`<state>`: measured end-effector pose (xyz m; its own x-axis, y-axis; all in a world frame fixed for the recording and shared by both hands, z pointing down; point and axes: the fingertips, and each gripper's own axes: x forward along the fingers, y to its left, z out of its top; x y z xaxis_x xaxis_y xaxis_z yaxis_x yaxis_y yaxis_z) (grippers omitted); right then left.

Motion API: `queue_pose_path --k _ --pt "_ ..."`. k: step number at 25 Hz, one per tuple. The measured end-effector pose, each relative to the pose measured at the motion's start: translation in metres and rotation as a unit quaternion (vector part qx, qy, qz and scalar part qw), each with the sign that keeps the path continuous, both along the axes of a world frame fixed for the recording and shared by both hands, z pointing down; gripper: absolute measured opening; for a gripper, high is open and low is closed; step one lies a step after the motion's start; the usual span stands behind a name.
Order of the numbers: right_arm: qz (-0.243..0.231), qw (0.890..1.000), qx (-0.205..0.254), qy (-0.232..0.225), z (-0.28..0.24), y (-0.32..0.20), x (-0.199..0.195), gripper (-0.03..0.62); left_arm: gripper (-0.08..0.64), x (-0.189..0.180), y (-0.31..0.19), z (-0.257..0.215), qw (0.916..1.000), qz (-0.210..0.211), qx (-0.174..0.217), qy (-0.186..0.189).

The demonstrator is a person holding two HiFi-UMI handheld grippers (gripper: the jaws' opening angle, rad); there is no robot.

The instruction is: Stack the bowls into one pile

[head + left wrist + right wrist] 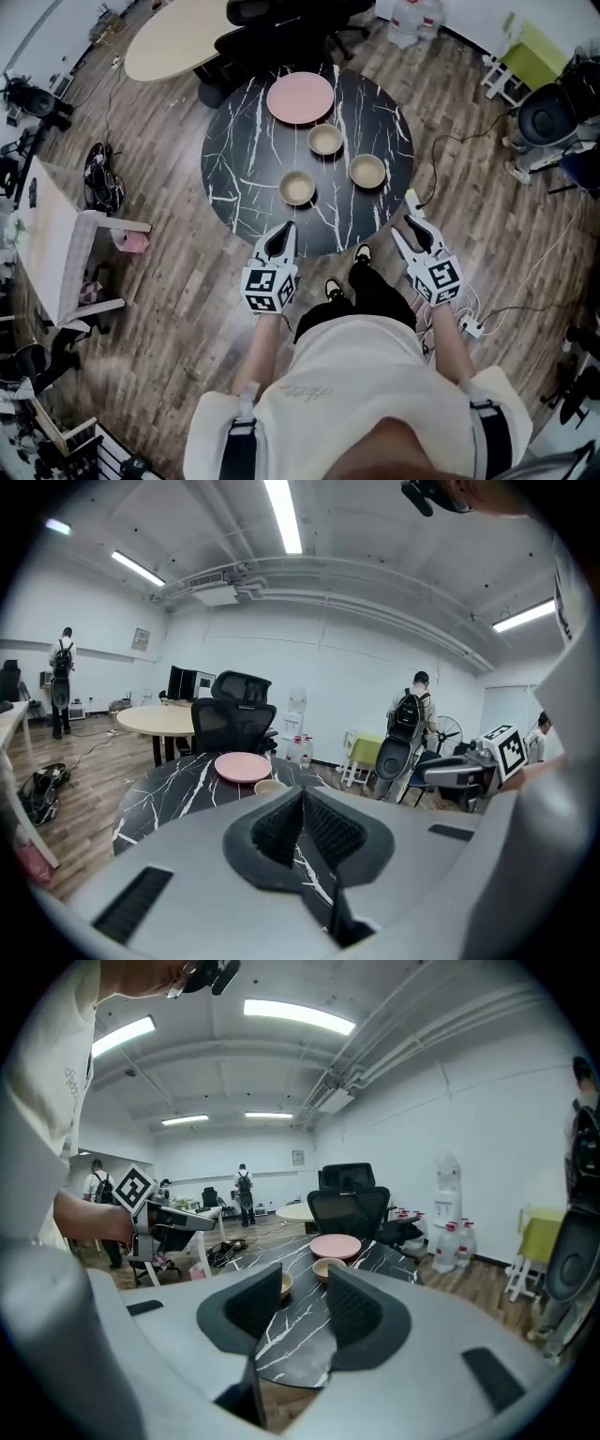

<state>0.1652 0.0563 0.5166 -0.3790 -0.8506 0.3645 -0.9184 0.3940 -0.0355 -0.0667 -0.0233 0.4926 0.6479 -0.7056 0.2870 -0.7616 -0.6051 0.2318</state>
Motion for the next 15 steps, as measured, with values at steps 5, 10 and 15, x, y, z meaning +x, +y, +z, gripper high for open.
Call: queue_pose_path --k 5,10,15 --pt "-0.014 1.000 -0.007 -0.014 0.011 -0.029 0.006 0.144 0.021 -0.006 -0.016 0.003 0.9995 -0.031 -0.007 -0.006" --pt "-0.042 0.999 -0.002 -0.013 0.011 -0.082 0.020 0.144 0.021 -0.002 -0.043 -0.003 0.9981 -0.058 -0.010 -0.017" --pt "-0.072 0.997 0.013 -0.005 0.007 -0.136 0.020 0.144 0.021 0.003 -0.074 -0.012 0.9965 -0.079 -0.004 -0.024"
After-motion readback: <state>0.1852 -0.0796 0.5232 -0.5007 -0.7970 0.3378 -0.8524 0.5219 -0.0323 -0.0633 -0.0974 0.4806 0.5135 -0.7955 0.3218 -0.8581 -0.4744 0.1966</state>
